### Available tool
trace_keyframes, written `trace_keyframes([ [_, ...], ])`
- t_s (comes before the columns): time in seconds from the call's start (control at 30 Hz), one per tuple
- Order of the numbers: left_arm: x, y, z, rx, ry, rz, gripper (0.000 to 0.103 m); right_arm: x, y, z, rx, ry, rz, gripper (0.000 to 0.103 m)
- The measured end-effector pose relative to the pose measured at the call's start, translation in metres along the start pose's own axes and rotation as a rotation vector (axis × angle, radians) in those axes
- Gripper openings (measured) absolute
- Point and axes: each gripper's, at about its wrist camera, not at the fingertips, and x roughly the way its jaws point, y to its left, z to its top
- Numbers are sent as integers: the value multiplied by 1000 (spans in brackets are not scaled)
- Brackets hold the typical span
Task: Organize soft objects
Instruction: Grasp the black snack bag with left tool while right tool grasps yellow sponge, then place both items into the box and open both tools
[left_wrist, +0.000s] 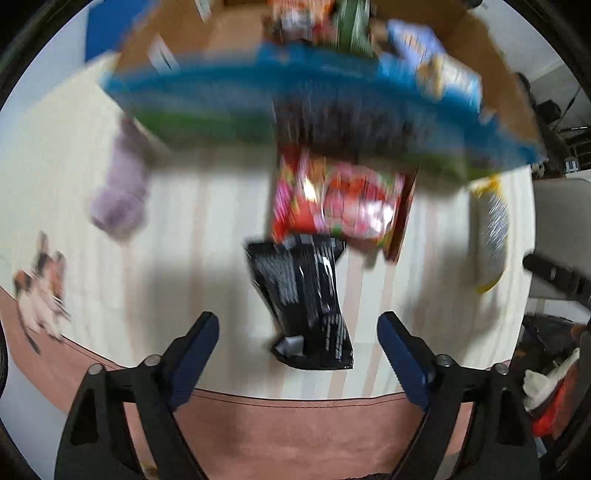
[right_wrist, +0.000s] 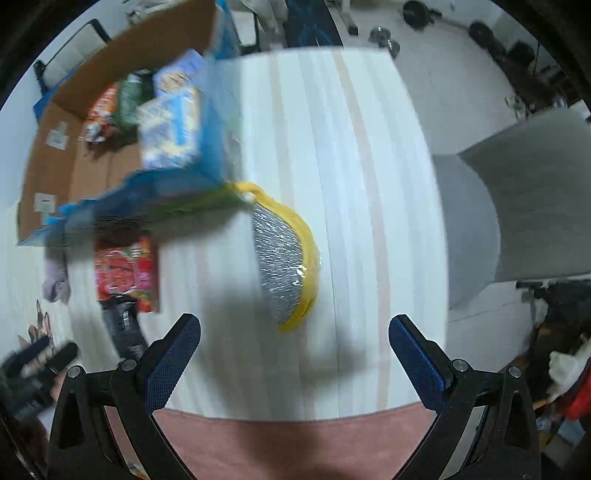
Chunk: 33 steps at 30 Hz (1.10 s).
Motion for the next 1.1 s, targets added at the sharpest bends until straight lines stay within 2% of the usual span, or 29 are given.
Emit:
trace_keyframes([
  [0.07,22,-3,-2,-8,39,0,78,17,-3,6,12,9,-1,100],
  [0.17,44,-7,-2,-15,68,14,77,38,-1,18,14,19,-4,94],
  [0.3,61,-8,-1,-18,82,34,77,52,7,29,-1,21,-21,92],
  [0.33,64,-8,0,-20,83,37,74,57,10,32,-6,25,-25,92],
  [0.37,66,-8,1,-20,83,37,68,60,12,34,-9,30,-33,89],
  [0.43,68,-9,0,-12,79,45,57,66,14,37,-17,36,-32,75],
  [0.47,67,-11,-1,4,65,61,51,69,15,38,-15,47,-35,65],
  [0.5,66,-13,-1,17,62,65,49,71,15,38,-11,54,-36,56],
  [0.63,65,-11,-14,23,58,50,43,68,22,23,-57,49,-67,52],
  [0.73,62,-8,-31,28,65,45,41,67,29,0,-81,77,-35,51],
  [0.9,24,-6,-60,43,29,4,40,42,42,-41,-94,92,90,50],
  [1.03,-44,-7,-57,59,-80,-45,40,-8,59,-60,-103,45,219,50],
  [1.1,-85,-9,-43,79,-152,-58,40,-41,73,-53,-112,1,274,50],
])
